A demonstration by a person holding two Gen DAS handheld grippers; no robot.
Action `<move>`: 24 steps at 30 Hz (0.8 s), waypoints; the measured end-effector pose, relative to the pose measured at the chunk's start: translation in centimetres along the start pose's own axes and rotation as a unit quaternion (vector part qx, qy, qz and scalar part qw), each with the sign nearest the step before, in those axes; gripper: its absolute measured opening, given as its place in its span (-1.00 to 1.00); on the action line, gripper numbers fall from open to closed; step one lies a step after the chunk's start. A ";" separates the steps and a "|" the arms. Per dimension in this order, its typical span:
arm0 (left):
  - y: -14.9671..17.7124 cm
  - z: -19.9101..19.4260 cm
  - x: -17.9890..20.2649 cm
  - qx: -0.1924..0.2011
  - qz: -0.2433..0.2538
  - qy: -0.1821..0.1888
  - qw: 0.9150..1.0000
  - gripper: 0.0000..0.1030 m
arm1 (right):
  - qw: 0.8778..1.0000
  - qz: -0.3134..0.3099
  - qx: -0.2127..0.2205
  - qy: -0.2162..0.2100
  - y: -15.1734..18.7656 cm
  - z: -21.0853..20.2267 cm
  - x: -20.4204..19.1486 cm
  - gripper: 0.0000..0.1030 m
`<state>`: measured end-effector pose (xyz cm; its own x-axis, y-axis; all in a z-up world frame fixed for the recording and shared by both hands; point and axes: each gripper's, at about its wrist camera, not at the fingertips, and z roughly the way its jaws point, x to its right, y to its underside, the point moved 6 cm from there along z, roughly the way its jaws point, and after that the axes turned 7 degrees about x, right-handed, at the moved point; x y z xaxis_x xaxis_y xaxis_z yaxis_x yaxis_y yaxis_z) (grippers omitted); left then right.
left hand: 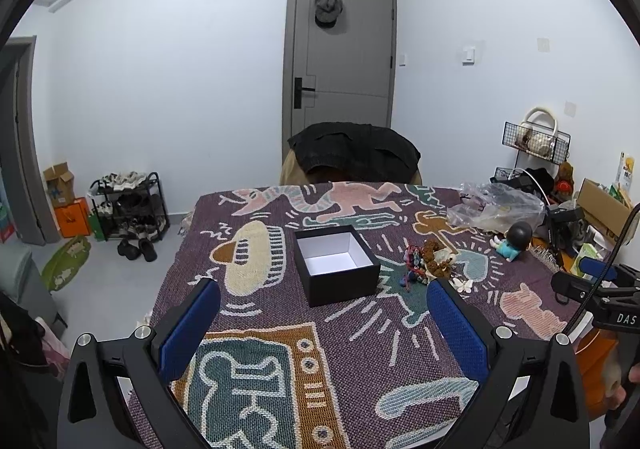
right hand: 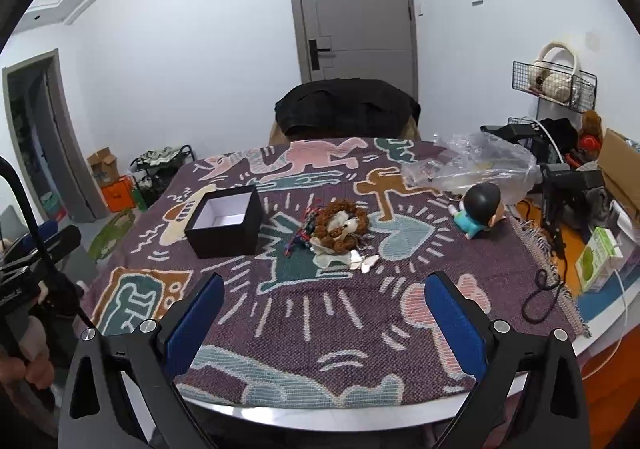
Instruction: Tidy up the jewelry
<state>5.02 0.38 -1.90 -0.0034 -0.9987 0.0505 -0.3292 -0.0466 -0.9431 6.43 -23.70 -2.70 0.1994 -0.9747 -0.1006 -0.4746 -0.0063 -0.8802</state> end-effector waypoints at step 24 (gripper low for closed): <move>-0.2 -0.1 -0.2 0.002 -0.005 0.001 1.000 1.00 | 0.999 -0.026 0.008 0.017 -0.5 -0.1 -0.9 0.95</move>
<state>5.02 0.62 -1.72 -0.0028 -0.9982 0.0604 -0.3246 -0.0562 -0.9442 6.42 -22.85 -2.14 0.1947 -0.9801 -0.0387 -0.4511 -0.0544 -0.8908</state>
